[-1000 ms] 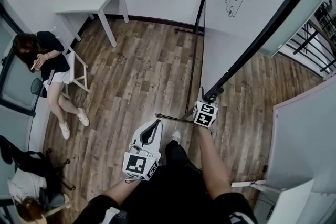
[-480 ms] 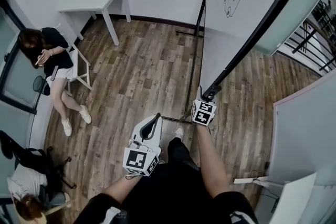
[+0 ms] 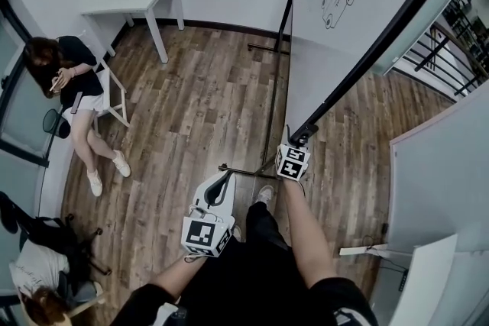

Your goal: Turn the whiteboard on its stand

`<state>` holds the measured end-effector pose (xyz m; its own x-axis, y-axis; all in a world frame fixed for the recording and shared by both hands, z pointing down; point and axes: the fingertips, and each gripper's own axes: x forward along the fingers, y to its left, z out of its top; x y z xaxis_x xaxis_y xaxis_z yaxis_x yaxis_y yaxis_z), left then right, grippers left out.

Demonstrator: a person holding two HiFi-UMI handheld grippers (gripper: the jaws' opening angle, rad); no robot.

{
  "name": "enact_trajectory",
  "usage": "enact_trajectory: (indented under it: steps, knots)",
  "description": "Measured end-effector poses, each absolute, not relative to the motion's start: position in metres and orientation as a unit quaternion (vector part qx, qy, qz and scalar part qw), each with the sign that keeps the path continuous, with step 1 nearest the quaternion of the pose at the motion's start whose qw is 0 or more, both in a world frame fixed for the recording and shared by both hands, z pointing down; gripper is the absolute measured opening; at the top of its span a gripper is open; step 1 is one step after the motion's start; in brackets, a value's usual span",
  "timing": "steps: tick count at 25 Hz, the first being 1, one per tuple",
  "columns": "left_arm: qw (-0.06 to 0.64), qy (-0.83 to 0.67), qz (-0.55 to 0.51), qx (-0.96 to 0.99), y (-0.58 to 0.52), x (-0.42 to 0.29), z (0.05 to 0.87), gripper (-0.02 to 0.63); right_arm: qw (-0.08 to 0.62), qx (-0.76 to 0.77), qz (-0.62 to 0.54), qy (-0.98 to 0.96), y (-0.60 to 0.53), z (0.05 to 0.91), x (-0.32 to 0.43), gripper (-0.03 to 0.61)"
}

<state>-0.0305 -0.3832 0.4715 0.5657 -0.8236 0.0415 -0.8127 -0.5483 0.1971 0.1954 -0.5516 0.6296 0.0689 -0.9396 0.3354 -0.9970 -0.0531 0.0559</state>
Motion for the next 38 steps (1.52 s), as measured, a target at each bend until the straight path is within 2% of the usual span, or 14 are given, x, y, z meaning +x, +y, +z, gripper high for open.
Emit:
enact_trajectory:
  steps: [15,38]
  knots:
    - [0.1,-0.48,-0.031,0.871,-0.342,-0.044,0.455,0.016,0.137,0.718,0.104,-0.674,-0.531,0.625,0.188,0.13]
    - [0.09,-0.501,-0.029,0.86,-0.215,-0.052,0.46,0.017,0.126,0.699,0.099,-0.697,-0.398,0.63,0.143,0.13]
